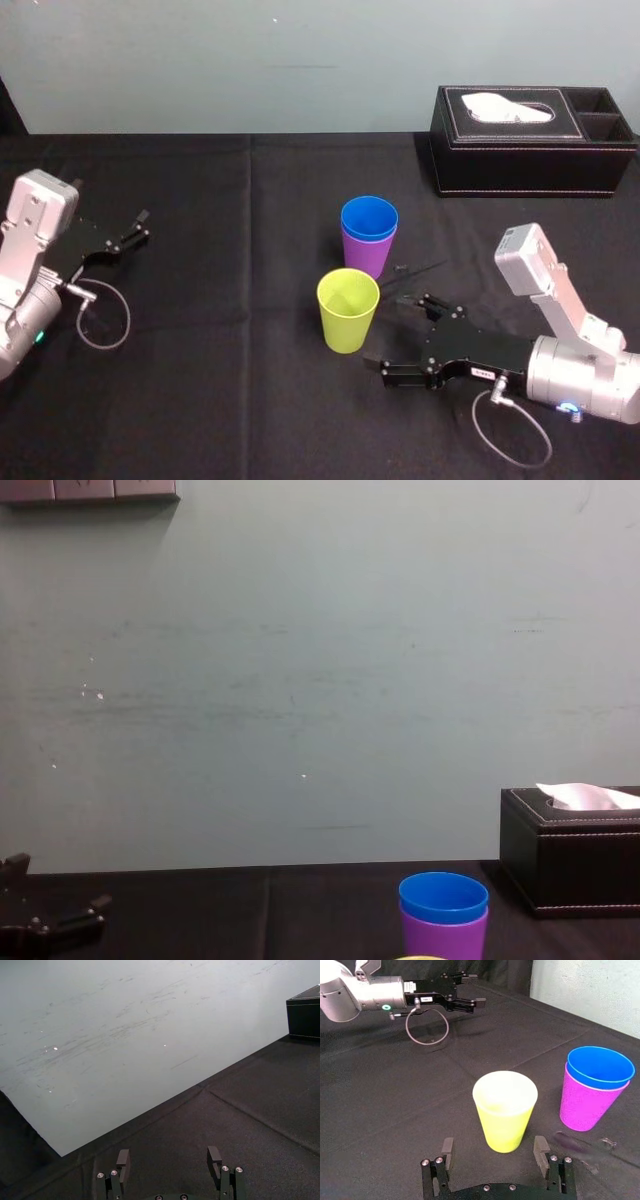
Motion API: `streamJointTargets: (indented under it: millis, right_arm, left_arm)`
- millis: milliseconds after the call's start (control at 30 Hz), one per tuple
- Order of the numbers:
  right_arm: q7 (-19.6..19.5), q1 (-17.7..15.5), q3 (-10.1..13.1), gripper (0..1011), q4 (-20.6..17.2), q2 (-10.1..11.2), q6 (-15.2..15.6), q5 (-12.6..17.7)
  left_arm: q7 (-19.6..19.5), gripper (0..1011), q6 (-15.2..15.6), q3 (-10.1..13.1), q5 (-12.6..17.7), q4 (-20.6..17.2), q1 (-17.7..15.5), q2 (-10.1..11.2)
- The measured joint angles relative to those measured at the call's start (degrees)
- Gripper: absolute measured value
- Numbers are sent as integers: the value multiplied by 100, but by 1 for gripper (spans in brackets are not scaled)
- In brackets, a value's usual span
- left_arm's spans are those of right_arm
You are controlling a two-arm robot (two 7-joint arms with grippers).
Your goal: Stack the three plastic cups sequentially using one hand.
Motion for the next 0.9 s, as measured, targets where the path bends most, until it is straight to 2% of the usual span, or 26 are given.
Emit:
streamJointTargets:
  millis: [400, 900]
  right_arm:
    - [125, 340, -203, 1003, 287, -183, 70, 24]
    - [171, 823, -477, 1003, 727, -457, 192, -95]
  left_arm:
    - [0, 1011, 0, 0, 0, 0, 0, 0]
    - [0, 1011, 0, 0, 0, 0, 0, 0]
